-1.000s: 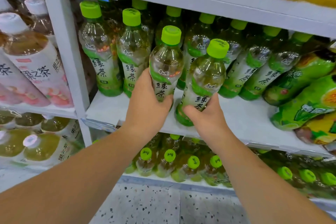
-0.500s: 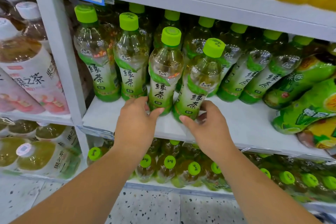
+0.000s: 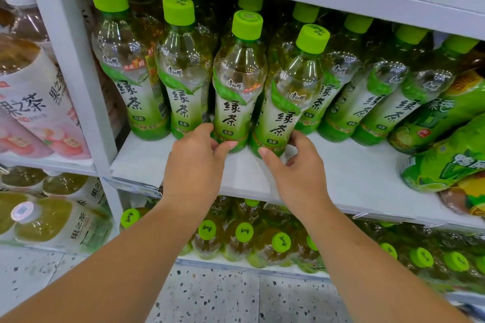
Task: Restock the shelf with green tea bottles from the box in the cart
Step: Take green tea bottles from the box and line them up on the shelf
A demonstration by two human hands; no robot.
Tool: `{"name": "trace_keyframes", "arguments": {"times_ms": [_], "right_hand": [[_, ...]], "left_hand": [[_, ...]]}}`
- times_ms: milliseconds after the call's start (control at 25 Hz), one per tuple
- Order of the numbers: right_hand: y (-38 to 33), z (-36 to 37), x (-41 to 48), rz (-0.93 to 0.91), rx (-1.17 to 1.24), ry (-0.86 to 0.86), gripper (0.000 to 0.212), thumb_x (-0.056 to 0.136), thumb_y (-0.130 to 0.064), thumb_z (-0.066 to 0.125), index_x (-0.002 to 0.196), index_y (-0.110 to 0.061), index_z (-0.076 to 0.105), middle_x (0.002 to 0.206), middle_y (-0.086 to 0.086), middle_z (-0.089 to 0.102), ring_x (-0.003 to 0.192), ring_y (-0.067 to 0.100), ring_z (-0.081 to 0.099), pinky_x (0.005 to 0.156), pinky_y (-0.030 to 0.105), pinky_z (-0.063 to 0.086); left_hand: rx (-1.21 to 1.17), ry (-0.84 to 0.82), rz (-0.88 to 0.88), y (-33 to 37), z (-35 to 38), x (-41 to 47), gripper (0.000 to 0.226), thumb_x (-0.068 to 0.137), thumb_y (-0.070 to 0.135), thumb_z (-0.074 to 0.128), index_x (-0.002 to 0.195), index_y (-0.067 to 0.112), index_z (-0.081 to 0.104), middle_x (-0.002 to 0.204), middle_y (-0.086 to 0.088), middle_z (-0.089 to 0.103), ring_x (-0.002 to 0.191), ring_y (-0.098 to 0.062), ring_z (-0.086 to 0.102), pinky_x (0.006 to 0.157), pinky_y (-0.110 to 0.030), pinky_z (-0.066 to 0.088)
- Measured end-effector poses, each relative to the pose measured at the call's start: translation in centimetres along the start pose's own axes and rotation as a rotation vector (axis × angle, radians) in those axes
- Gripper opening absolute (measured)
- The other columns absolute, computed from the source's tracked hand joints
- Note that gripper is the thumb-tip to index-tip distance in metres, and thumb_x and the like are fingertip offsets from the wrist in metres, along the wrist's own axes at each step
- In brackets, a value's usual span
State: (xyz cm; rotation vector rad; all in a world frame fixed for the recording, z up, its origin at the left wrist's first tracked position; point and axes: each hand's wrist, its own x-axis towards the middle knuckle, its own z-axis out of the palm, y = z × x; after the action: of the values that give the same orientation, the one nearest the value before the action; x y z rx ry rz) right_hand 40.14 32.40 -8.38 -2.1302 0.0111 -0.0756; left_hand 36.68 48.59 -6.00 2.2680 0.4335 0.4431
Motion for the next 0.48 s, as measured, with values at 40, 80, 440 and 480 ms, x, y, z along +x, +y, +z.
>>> {"name": "trace_keyframes", "arguments": {"times_ms": [40,80,440,480], "right_hand": [[0.18,0.01,-0.02,-0.004,-0.003,-0.003,0.055,0.083,-0.05,0.071,0.133,-0.037,0.052,0.12,-0.02,0.062,0.089,0.004,0.051,0.083,0.029,0.05],[0.29,-0.07,-0.06,-0.01,-0.011,-0.009,0.055,0.084,-0.05,0.07,0.135,-0.038,0.051,0.117,-0.02,0.062,0.085,0.001,0.047,0.079,0.025,0.047],[0.14,-0.37,-0.18,-0.021,-0.024,-0.051,0.055,0.088,-0.047,0.067,0.14,-0.041,0.048,0.119,-0.021,0.065,0.074,-0.008,0.045,0.072,0.011,0.04],[-0.03,-0.47,-0.19,-0.014,-0.014,-0.059,0.055,0.088,-0.046,0.068,0.139,-0.041,0.049,0.119,-0.022,0.065,0.073,-0.01,0.046,0.071,0.006,0.039]], "left_hand": [[0.0,0.001,-0.006,-0.11,0.03,0.04,0.033,0.088,0.038,0.073,0.107,0.012,0.067,0.08,0.003,0.067,0.078,-0.021,0.062,0.07,-0.039,0.052],[0.004,0.002,-0.01,-0.17,0.02,0.03,0.033,0.088,0.04,0.073,0.107,0.013,0.067,0.079,0.004,0.066,0.078,-0.02,0.061,0.07,-0.038,0.051],[0.035,0.026,-0.104,0.45,-0.07,-0.2,0.048,0.085,0.051,0.072,0.12,0.02,0.062,0.091,0.01,0.066,0.09,-0.017,0.061,0.078,-0.04,0.052],[0.043,0.017,-0.114,0.52,-0.17,-0.14,0.049,0.085,0.052,0.072,0.121,0.02,0.061,0.092,0.011,0.066,0.09,-0.017,0.061,0.078,-0.04,0.052]]}}
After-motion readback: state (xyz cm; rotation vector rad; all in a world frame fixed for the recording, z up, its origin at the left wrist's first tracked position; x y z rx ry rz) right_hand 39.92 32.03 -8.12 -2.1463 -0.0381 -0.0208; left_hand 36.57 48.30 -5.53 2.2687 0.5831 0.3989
